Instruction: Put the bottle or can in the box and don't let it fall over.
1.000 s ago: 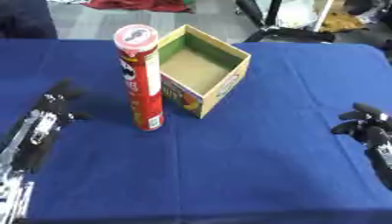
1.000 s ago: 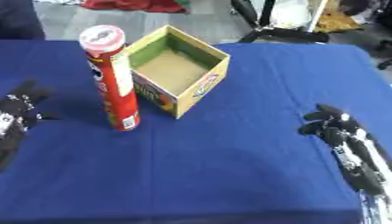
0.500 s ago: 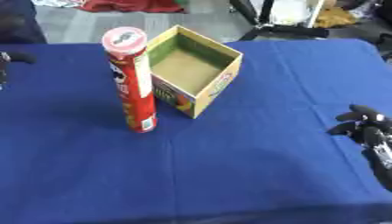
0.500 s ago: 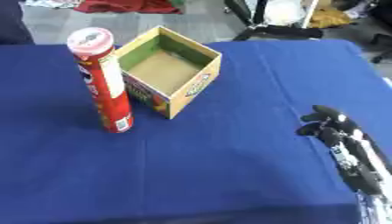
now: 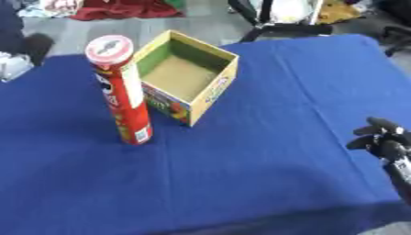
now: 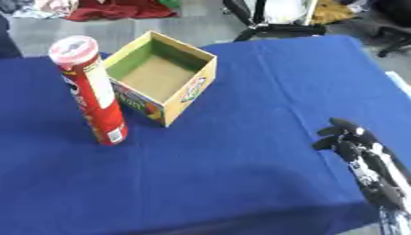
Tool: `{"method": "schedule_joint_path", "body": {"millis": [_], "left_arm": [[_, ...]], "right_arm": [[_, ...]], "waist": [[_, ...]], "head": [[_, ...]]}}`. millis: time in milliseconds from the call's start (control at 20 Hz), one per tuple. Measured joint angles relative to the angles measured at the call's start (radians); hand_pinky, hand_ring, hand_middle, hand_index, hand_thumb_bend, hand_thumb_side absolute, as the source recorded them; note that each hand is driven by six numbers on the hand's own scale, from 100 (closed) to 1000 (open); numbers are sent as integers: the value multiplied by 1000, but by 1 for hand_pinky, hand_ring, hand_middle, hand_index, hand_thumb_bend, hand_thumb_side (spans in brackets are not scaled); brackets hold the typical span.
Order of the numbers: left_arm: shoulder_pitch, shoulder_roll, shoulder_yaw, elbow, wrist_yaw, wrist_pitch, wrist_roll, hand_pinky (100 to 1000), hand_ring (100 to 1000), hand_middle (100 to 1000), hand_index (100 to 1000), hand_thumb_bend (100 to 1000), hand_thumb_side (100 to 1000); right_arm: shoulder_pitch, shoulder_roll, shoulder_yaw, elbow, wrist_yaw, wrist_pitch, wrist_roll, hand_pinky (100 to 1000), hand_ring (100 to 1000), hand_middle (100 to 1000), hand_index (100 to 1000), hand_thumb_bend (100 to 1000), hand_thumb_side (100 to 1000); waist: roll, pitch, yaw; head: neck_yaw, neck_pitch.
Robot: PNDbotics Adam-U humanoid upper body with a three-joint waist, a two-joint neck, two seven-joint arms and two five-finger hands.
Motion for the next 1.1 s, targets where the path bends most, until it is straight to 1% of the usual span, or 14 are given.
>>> {"method": "schedule_joint_path", "body": {"millis": [150, 200, 250, 350, 500, 750, 900, 1100], "left_arm": [[-80, -46, -65, 79, -65, -33, -122, 1000, 963, 925, 1000, 100, 446], [-101, -66, -79, 109, -81, -24, -145, 1000, 968, 930, 1000, 100, 481], [-121, -85, -91, 141, -96, -9, -161, 1000, 969, 931, 1000, 100, 494], [-153, -121, -107, 199, -126, 18, -187, 1000, 969, 935, 1000, 100, 495], [-184, -159, -116, 262, -167, 40, -210, 1000, 964, 937, 1000, 100, 509], [-195, -187, -123, 320, -226, 49, -219, 1000, 965, 939, 1000, 100, 541], [-199, -203, -129, 343, -246, 49, -219, 1000, 969, 948, 1000, 100, 525], [-206, -231, -139, 370, -291, 43, -213, 1000, 970, 954, 1000, 100, 474]], "right_arm": [[7, -2, 0, 2, 0, 0, 0, 708, 654, 696, 878, 100, 576], [7, -2, 0, 2, 0, -1, 0, 709, 654, 695, 878, 100, 577], [7, -3, 0, 2, 0, -1, -1, 708, 654, 695, 878, 100, 577], [8, -3, 0, 2, 0, -1, -1, 708, 654, 693, 878, 100, 577], [8, -4, 0, 3, 0, -1, 0, 709, 654, 692, 878, 100, 576], [8, -9, 0, 4, 0, 0, 0, 709, 653, 689, 878, 100, 575], [8, -10, 0, 5, 0, 0, 0, 708, 652, 687, 877, 100, 575], [9, -10, 0, 5, 0, 0, 0, 708, 652, 685, 877, 100, 574]], "waist": [[0, -1, -2], [0, -2, -2], [0, -3, -2], [1, -6, -1], [1, -8, 0], [1, -12, 0], [2, -12, 0], [1, -12, 0]], "head": [[1, 1], [1, 1], [1, 1], [1, 1], [-1, 1], [-4, 2], [-5, 2], [-6, 5]]}}
